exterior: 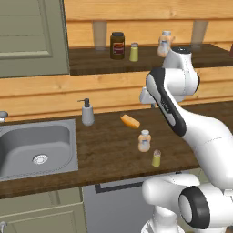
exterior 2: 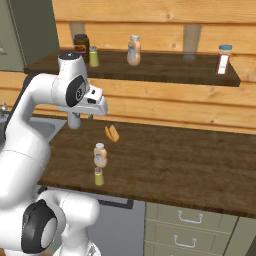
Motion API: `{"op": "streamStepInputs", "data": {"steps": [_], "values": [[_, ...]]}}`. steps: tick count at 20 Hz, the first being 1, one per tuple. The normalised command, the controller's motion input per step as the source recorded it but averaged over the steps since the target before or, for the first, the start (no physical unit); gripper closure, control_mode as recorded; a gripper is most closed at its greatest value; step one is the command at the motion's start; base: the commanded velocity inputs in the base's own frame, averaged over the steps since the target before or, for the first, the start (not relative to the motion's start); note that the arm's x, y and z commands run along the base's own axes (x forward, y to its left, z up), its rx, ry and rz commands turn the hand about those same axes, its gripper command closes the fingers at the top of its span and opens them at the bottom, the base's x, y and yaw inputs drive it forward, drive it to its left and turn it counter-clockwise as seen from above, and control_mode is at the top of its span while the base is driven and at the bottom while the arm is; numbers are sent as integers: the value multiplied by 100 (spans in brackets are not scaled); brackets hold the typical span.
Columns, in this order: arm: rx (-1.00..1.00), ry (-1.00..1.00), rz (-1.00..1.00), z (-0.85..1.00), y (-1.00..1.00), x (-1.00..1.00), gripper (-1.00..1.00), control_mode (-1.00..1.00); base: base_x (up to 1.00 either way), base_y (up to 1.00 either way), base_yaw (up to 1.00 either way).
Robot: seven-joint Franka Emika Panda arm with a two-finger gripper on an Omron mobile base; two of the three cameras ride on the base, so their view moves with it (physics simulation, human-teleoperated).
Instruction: Put the shaker and condiment bottle from the counter next to their counterparts in the cabinet.
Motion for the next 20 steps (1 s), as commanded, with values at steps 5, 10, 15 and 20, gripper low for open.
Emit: {"op": "streamStepInputs", "data": {"steps": [5,10,15,20], "values": [[0,-2,0,-7,0,-20,-100,-100,0,0,0],[-1,-18,9,-56,-15,-27,-100,-100,0,0,0],[5,-15,45,-71,-42,-36,-100,-100,0,0,0],[2,-11,61,-86,-15,-54,-100,-100,0,0,0]]}}
